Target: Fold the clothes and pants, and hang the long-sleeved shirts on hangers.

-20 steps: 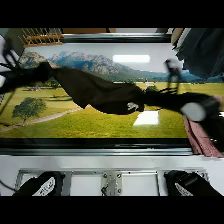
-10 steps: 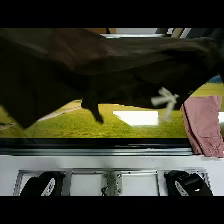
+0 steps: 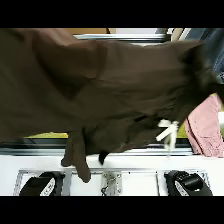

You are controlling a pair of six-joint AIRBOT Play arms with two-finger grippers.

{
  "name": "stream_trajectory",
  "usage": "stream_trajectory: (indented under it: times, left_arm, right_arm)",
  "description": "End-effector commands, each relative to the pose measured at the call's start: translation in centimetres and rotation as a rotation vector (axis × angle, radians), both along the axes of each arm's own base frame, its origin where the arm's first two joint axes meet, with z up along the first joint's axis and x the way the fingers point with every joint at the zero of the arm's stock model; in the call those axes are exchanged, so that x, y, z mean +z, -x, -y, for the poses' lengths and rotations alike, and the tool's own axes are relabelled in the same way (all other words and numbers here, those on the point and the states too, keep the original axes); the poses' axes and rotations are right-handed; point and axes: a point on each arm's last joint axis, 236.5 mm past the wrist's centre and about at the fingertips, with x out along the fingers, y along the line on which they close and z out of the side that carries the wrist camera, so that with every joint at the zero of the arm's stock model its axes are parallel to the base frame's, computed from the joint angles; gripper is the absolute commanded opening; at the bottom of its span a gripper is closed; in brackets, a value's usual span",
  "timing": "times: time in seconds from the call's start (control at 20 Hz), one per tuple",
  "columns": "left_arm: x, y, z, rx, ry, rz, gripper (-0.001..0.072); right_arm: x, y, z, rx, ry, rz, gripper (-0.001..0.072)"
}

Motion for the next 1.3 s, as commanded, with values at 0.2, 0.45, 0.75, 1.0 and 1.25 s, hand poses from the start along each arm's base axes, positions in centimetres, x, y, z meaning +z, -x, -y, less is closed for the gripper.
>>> stream_trajectory:
  times: [0.2,0.45,0.75,1.0,1.25]
  left_arm:
    - [-23.7,-22.1,2.6,-0.042,0.008,-0.556,0.0003]
    - [-34.3,-28.7,3.7,-0.053,0.056,-0.722,0.0388]
    - [-33.1,-27.2,-2.5,-0.027,0.019,-0.819,0.0619]
    - [-41.6,-16.0,-7.3,0.076,-0.224,-1.135,0.0619]
    - [-54.8,0.1,-3.3,-0.036,-0.241,-1.505,0.0619]
  right_arm:
    - [-15.6,-13.5,-0.4,-0.017,0.280,-0.348,0.0021]
    - [-21.3,-25.1,2.8,-0.175,0.194,-0.277,0.0034]
    - [-15.9,-26.1,10.4,-0.292,0.187,-0.115,0.0599]
    - [-13.3,-18.1,11.0,-0.174,0.370,-0.144,0.0599]
    - [-15.1,-11.3,9.9,-0.120,0.384,-0.225,0.0599]
